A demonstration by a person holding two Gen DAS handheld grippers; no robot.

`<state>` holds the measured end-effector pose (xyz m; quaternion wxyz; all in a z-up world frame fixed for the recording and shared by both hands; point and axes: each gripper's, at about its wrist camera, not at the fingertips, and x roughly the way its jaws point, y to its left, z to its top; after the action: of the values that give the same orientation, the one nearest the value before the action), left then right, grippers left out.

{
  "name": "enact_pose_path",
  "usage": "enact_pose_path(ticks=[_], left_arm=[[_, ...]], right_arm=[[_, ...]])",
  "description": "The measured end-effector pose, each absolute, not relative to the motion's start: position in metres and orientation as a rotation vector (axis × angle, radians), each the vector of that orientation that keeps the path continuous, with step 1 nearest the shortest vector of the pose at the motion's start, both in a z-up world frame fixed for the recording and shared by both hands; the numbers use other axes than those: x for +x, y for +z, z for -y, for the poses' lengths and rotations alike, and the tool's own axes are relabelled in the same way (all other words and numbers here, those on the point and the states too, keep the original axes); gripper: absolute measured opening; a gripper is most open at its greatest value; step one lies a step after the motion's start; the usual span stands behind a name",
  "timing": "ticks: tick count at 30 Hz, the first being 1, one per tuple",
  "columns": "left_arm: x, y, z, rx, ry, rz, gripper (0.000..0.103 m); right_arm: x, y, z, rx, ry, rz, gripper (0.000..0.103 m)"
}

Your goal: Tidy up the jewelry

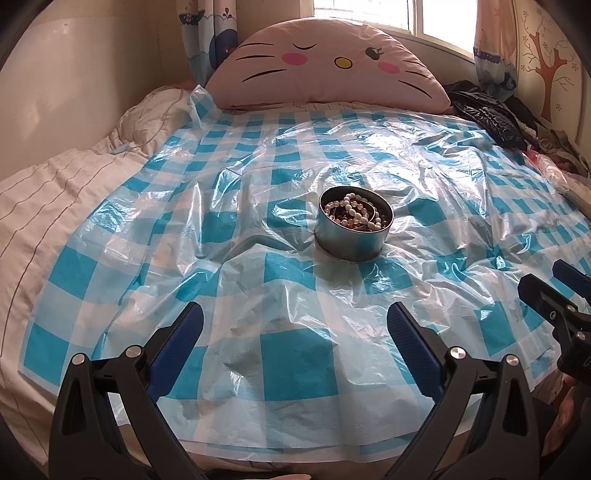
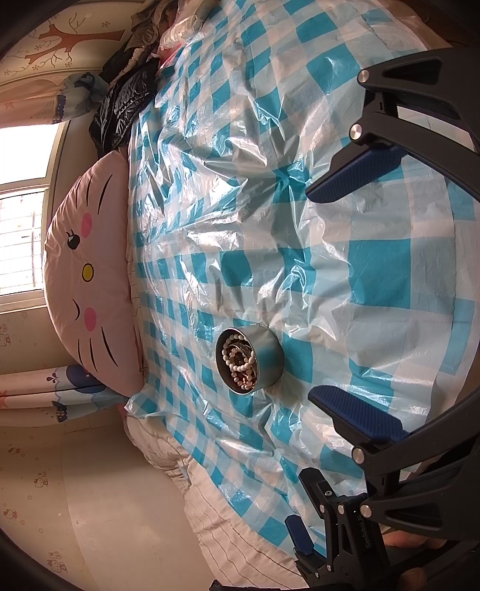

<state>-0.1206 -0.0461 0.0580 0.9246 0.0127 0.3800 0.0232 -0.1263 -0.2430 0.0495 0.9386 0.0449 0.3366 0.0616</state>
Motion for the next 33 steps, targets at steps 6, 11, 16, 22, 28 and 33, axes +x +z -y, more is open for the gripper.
enact_pose_path(ticks=[6,11,16,22,28,33], left_arm=[[-0.1207,0.0578,0.0463,0.027,0.055,-0.781,0.096],[-0.1214,0.0583,0.0455,0.028,0.059,-0.776,0.096],[-0.1213,0.0581,0.0449,0.029,0.060,-0.779,0.096],[-0.1220,0.0586,0.0443,0.031,0.057,-0.775,0.096],[-0.1222,0.0588,0.0443,0.029,0.058,-0.774,0.096],[-0.1220,0.0583,0.0441,0.030,0.057,-0.775,0.096]], right_arm=[[-0.1261,0.0495,0.2428,0.091,0.126,-0.688,0.095],[-0.1260,0.0496,0.2427,0.091,0.125,-0.688,0.095],[-0.1259,0.0497,0.2426,0.090,0.126,-0.688,0.095],[-0.1258,0.0501,0.2425,0.090,0.126,-0.689,0.095],[-0.1259,0.0501,0.2424,0.090,0.126,-0.688,0.095],[-0.1258,0.0503,0.2424,0.090,0.125,-0.688,0.095]])
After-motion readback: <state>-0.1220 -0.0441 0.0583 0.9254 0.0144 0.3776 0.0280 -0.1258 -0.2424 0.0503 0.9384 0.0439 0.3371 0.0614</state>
